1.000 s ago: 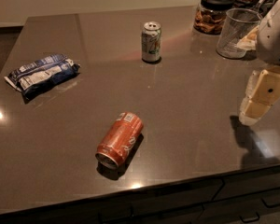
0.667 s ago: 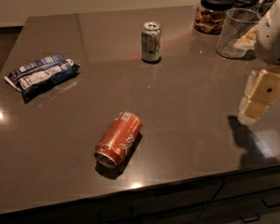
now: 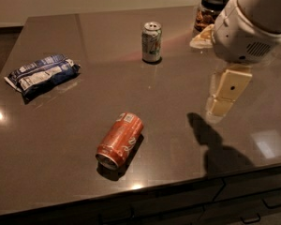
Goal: Place coke can upright
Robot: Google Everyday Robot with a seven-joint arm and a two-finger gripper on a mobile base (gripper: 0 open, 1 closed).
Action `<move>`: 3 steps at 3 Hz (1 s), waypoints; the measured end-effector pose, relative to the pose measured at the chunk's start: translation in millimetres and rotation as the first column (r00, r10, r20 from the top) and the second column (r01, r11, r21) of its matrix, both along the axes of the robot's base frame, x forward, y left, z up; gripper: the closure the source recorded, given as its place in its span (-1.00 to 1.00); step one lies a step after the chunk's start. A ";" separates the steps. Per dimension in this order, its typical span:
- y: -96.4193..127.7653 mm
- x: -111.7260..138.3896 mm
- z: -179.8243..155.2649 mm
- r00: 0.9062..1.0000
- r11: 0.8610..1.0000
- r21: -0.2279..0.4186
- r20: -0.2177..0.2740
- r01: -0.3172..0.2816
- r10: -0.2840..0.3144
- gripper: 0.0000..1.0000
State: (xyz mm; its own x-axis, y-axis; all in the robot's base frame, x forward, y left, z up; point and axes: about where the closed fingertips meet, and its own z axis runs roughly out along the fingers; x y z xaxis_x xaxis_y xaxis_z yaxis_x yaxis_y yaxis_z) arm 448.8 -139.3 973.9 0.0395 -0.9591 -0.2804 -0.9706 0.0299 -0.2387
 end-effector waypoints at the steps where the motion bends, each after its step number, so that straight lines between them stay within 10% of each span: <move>1: 49.8 -8.2 -4.2 0.982 0.982 0.035 0.009 -0.188 0.188 -1.00; 2: 90.2 -19.6 -14.1 0.935 0.935 0.022 0.037 -0.353 0.352 -1.00; 3: 134.5 -37.5 -36.1 0.846 0.848 -0.054 0.057 -0.527 0.530 -1.00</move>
Offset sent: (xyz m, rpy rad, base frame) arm -0.0362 0.1393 -0.0364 0.0093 -0.0533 0.5889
